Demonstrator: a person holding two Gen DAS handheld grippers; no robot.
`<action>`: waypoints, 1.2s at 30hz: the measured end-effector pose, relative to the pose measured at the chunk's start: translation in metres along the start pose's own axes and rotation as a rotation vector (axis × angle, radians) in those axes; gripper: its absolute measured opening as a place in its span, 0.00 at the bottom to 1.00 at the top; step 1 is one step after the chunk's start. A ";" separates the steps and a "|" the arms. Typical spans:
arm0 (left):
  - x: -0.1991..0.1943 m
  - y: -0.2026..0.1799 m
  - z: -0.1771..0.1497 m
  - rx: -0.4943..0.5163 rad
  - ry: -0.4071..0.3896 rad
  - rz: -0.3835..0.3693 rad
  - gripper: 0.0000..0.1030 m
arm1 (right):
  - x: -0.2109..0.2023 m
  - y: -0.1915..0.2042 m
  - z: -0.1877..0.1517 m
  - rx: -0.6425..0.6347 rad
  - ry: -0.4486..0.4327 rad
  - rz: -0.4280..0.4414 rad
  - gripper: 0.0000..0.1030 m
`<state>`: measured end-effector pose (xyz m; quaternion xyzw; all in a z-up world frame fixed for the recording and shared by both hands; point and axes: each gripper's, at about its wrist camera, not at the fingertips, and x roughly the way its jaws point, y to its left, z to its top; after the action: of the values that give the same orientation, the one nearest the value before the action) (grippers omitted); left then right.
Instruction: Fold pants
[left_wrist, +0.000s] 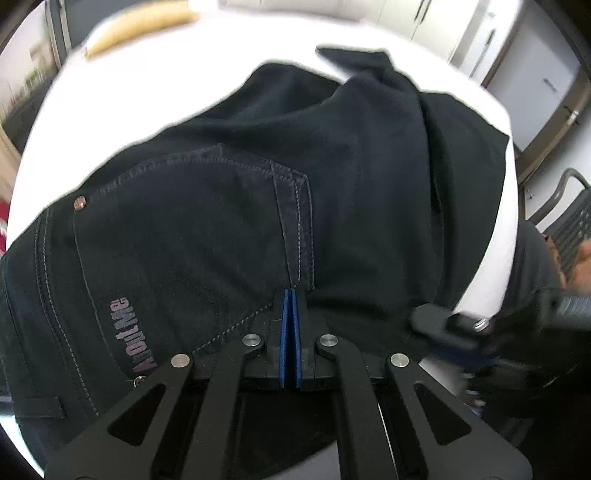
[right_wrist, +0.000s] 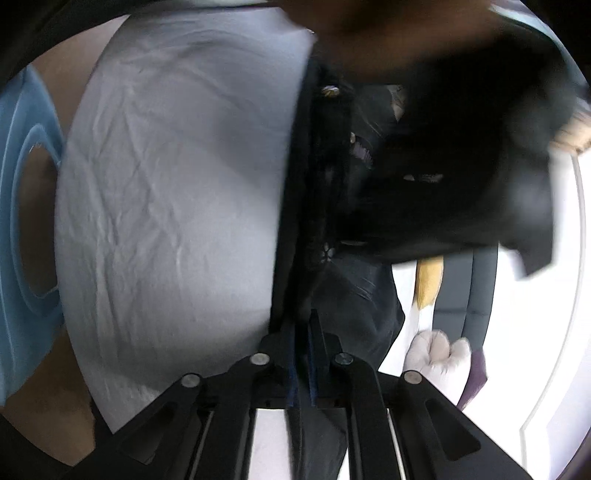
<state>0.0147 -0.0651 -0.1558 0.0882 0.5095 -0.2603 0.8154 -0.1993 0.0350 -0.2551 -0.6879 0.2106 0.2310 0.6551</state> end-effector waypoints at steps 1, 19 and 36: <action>-0.002 0.001 -0.001 -0.006 -0.007 -0.006 0.02 | -0.003 -0.002 -0.002 0.036 0.002 0.004 0.15; -0.006 0.027 -0.015 -0.168 0.006 -0.068 0.02 | 0.131 -0.283 -0.231 1.389 0.312 0.106 0.77; -0.007 0.039 -0.017 -0.183 0.016 -0.101 0.02 | 0.300 -0.268 -0.274 1.407 0.702 0.253 0.08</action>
<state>0.0187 -0.0232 -0.1625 -0.0105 0.5416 -0.2527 0.8017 0.2122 -0.2202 -0.2084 -0.1163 0.5775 -0.1138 0.8000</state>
